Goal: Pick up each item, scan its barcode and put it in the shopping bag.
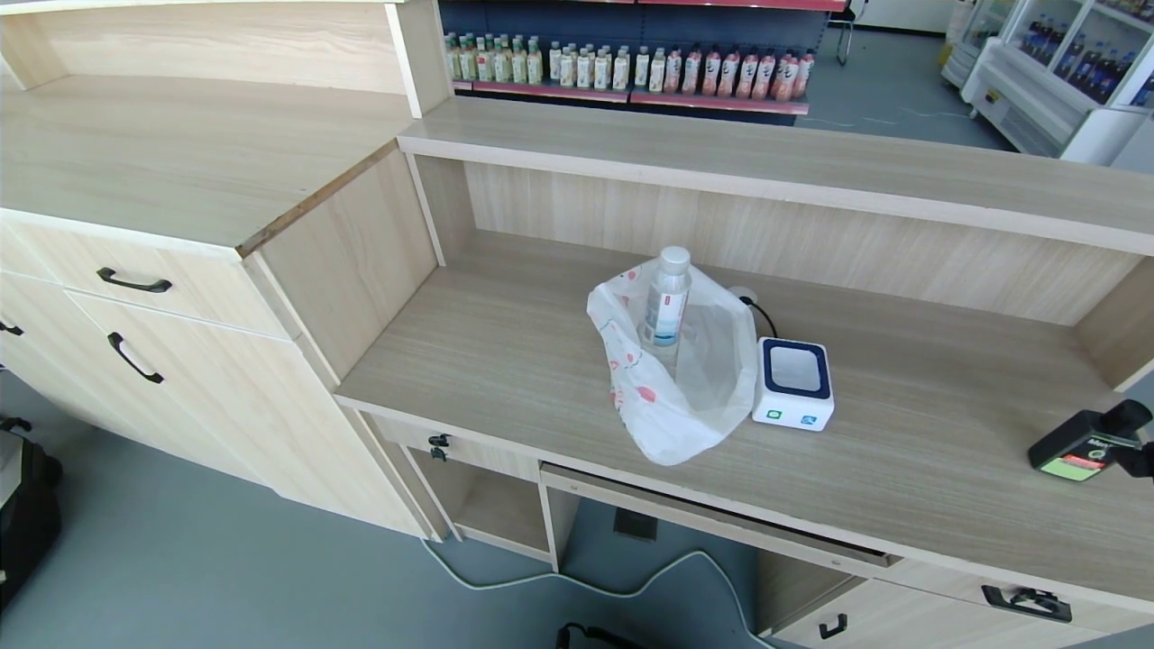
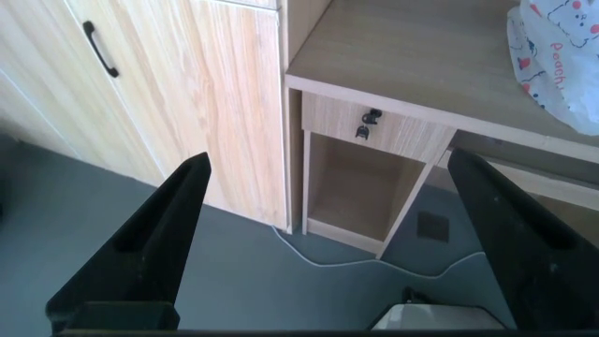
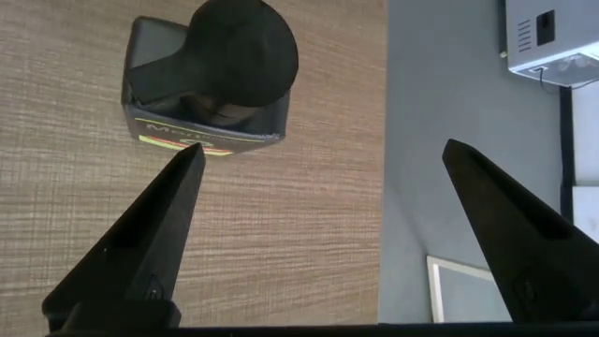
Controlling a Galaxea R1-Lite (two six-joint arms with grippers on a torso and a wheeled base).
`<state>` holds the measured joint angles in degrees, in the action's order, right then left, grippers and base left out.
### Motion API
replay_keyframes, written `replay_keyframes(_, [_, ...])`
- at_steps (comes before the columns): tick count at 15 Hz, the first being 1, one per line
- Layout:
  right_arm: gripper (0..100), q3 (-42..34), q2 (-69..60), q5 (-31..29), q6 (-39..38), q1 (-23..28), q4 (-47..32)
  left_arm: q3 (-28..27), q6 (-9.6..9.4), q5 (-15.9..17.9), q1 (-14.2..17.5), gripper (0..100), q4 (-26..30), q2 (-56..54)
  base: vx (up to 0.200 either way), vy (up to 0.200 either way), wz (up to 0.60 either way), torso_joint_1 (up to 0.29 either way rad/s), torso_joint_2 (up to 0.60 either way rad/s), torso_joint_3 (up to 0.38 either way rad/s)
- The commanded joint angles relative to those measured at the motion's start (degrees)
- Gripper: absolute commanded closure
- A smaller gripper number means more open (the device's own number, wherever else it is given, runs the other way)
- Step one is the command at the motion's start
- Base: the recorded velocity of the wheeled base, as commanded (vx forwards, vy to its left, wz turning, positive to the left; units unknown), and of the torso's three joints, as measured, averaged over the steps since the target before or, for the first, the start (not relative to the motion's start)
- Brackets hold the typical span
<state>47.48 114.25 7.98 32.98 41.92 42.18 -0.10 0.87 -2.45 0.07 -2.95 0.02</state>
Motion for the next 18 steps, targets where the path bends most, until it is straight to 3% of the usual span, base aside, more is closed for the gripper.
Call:
replay_keyframes(1, [0, 0.9, 1.2, 0.0, 0.0, -0.7, 0.0, 0.0, 0.01, 0.0, 0.0, 0, 0.0, 0.0, 0.0, 0.0, 0.0, 0.0, 0.0, 0.0])
replay_keyframes(10, [0, 1.2, 4.0, 0.0, -2.7, -5.5, 3.3, 0.0, 0.01, 0.0, 0.0, 0, 0.0, 0.0, 0.0, 0.0, 0.0, 0.0, 0.0, 0.0])
replay_keyframes(18, [0, 1.2, 6.7, 0.0, -4.2, -6.8, 5.0, 0.0, 0.01, 0.0, 0.0, 0, 0.0, 0.0, 0.0, 0.0, 0.0, 0.0, 0.0, 0.0])
